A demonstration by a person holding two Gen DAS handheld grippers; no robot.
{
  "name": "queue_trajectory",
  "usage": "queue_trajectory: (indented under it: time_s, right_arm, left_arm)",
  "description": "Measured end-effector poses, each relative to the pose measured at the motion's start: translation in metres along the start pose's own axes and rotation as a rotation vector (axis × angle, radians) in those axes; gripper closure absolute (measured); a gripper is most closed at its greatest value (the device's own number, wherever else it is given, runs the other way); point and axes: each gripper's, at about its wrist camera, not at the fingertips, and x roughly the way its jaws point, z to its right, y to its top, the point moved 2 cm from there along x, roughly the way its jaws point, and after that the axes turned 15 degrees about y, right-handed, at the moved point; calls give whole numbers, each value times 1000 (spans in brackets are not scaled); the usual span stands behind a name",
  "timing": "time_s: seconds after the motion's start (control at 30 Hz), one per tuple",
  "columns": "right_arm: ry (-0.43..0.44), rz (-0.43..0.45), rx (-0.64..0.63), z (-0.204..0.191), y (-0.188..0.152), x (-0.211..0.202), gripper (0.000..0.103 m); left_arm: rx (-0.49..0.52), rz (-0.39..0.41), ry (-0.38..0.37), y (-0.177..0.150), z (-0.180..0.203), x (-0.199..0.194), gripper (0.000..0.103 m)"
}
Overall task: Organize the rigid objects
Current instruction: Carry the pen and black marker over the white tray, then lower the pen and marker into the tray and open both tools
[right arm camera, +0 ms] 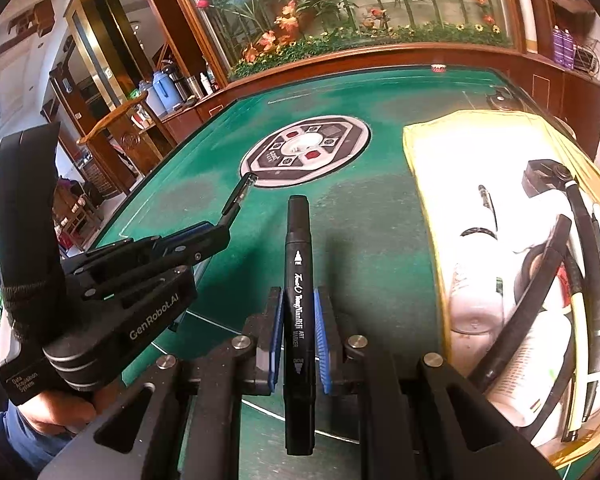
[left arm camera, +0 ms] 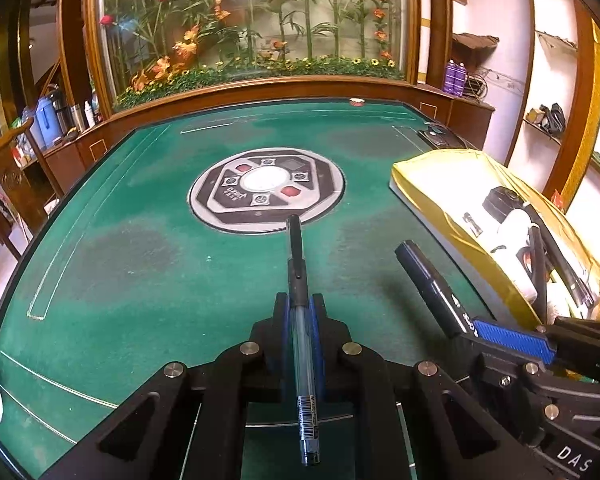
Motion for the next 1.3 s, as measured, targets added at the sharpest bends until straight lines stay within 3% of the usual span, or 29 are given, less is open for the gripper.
queue_trajectory:
  time_s: [0.4, 0.77, 1.03, 1.2, 1.23, 1.3]
  right_arm:
    - [-2, 82, 47, 26, 3, -35, 89]
    - [-108, 218, 137, 85, 10, -93, 89]
    - [-197, 211, 187, 118, 1, -104, 89]
    - [-196, 206, 205, 129, -1, -101, 88]
    - [-195, 208, 204, 129, -2, -102, 88]
    - [-198, 208, 200, 129, -1, -102, 84]
  left_arm:
    - [73, 47, 4, 14, 37, -18, 94]
    - [72, 6, -170, 47, 107, -29, 94]
    - [77, -87, -293, 50, 160, -14, 94]
    - [93, -78, -286, 46, 172, -11, 94]
    - [87, -79, -290, 46, 172, -11, 93]
    - [78, -81, -309, 46, 171, -10, 80]
